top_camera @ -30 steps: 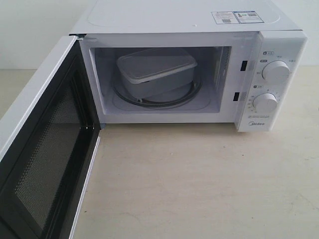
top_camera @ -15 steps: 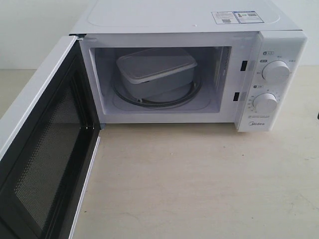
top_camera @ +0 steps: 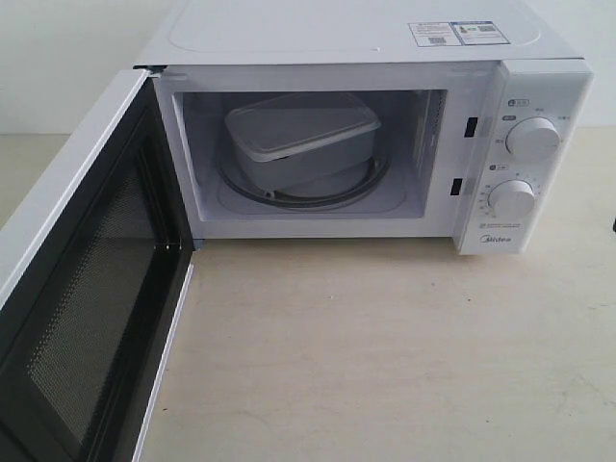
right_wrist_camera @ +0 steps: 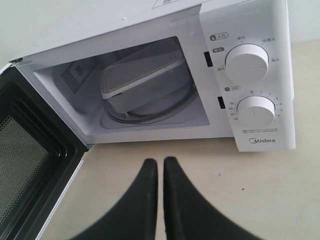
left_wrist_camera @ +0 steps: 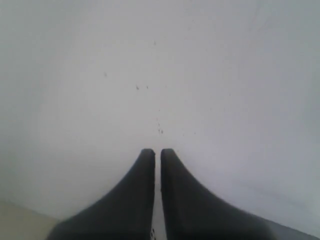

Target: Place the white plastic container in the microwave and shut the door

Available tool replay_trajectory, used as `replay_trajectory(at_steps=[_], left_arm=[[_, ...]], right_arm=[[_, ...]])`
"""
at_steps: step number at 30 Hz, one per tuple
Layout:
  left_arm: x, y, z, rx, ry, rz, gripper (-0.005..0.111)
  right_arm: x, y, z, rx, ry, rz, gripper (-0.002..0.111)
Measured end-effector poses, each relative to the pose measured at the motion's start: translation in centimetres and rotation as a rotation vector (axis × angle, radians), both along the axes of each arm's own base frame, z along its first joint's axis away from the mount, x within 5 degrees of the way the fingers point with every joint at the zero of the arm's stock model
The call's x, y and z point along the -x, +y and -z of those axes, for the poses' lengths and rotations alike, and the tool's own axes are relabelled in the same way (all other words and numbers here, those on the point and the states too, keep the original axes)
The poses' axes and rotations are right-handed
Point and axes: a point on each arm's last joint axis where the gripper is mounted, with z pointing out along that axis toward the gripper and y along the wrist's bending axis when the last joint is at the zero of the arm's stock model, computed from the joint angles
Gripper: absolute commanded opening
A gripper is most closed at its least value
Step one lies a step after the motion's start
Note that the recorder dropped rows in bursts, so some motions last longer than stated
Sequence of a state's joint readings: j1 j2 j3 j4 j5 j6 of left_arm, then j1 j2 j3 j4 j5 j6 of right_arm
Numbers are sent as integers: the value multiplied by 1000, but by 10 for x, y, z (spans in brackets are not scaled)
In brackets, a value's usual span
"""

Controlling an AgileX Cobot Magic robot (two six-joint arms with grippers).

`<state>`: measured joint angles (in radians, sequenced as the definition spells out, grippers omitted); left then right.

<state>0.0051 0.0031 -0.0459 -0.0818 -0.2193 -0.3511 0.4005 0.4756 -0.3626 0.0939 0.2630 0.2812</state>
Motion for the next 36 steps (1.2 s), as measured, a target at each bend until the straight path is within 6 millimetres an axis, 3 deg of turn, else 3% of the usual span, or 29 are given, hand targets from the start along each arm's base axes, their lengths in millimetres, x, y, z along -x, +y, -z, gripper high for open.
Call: replay_trajectory(at_steps=[10,22,31,36], left_arm=[[-1,-3,-30,65,270,47,4],[-18,-8,-67,147,527,107,4],[-21,-7,-79,124,462,98,4],[-28,-14,-67,6,618,157,4]], right_arm=[[0,0,-1,-3,-8,1,0],[-1,0,-4,-17,-40,4,0],[-1,0,-4,-17,-40,4,0],[-1,0,-4,-17,-40,4,0]])
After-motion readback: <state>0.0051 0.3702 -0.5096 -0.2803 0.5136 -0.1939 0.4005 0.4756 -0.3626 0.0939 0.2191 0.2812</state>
